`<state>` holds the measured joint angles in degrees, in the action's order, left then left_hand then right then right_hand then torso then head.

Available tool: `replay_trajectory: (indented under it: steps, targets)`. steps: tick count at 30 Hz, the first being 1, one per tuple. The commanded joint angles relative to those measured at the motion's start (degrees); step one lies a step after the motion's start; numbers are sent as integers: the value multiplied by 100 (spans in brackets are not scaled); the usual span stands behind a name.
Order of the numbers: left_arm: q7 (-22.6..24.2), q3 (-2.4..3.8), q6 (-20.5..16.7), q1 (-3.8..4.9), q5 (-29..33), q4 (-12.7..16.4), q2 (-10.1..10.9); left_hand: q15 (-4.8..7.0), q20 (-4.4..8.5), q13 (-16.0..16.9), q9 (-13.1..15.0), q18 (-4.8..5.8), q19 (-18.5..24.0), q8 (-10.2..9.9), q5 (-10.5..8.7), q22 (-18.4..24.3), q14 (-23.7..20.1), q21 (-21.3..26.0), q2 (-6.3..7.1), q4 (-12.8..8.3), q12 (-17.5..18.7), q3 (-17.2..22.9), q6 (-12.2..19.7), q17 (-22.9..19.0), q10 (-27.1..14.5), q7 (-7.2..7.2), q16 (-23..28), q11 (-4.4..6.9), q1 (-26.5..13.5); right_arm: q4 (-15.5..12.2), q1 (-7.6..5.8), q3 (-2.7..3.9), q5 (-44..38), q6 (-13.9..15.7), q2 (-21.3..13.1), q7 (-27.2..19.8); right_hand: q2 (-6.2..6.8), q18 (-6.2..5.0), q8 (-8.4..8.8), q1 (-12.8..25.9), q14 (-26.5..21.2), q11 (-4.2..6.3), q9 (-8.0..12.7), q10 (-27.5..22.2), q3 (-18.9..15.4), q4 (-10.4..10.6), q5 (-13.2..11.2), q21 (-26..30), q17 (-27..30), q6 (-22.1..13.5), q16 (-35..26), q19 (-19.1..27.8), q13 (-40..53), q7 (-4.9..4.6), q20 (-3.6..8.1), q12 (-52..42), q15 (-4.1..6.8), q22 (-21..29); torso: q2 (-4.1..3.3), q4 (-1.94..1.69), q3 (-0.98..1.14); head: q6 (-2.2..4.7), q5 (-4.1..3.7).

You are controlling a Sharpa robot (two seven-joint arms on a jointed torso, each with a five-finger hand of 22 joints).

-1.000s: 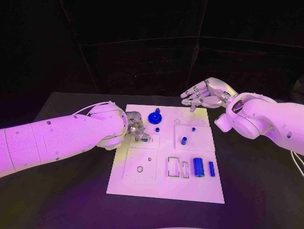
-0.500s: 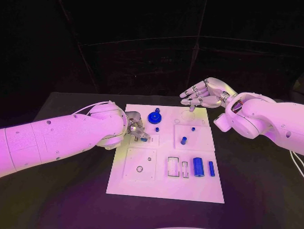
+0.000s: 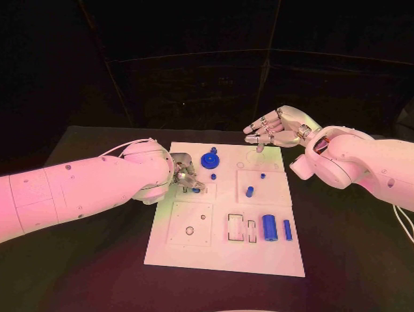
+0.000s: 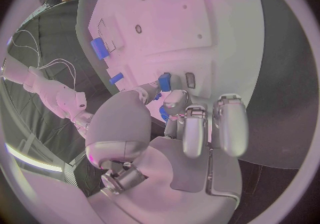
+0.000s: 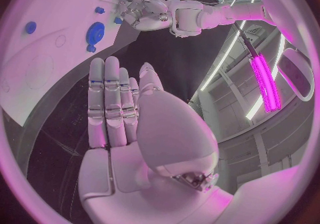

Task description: Assemble the parts on the task board

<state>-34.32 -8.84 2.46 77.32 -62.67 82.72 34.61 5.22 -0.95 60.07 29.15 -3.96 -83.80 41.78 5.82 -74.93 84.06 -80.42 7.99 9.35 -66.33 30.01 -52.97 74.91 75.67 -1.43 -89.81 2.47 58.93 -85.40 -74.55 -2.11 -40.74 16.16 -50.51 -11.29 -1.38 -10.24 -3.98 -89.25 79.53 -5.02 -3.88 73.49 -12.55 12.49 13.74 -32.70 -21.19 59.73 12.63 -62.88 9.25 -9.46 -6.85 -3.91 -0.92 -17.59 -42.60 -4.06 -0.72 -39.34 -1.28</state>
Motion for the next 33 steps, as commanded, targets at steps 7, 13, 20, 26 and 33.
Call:
replay_trajectory:
  steps: [7,13,20,26,33]
  targets:
    - [-43,-1,74,0,23,-21,-41,55,37,40,-3,104,-134,46,-40,-203,594,-41,-4,114,-51,-256,-67,1509,55,5,-19,2,-129,-23,-10,3,-3,-33,4,-52,-67,-18,7,18,18,-20,5,-50,-40,8,26,52,10,-51,-41,-15,-15,-15,-45,37,-36,17,-1,-4,-3,-8,-16]
    - [-44,0,53,0,23,-63,-64,56,39,58,-2,107,-140,51,-36,-220,594,-47,-13,241,-70,-498,-88,1509,69,6,-19,3,-215,-32,-10,3,-3,-36,4,-49,-70,-17,8,27,12,-27,5,-64,-49,13,27,68,12,-56,-61,-10,-28,-20,-50,37,-42,27,-3,-5,-2,8,-21]
    - [-45,0,20,0,22,-80,-73,63,44,94,4,114,-154,68,-31,-259,594,-66,-39,395,-103,-801,-119,1509,94,19,-19,12,-287,-34,-10,3,-3,-40,4,-42,-72,-17,8,40,6,-33,6,-76,-59,19,27,85,15,-62,-81,-5,-40,-24,-56,36,-49,36,1,-1,-3,14,-27]
    - [-47,0,19,0,22,-91,-67,71,53,103,7,118,-163,74,-34,-285,594,-75,-5,577,-112,-1186,-123,1509,102,31,-19,21,-358,-36,-10,3,-3,-61,3,-39,-61,-16,10,90,-6,-50,6,-107,-98,34,28,129,20,-82,-133,6,-67,-37,-73,32,-67,64,3,6,-2,18,-28]
    - [-48,5,-23,1,22,-37,25,78,65,105,9,118,-167,80,-50,-301,594,-72,-1,727,-113,-1848,-124,1509,103,39,-19,32,-458,-33,-10,3,-3,-64,-2,-39,-55,-14,7,124,-90,-79,5,-167,-146,7,-48,242,46,-112,-261,61,-117,-60,-113,29,-108,129,9,6,-4,21,-44]
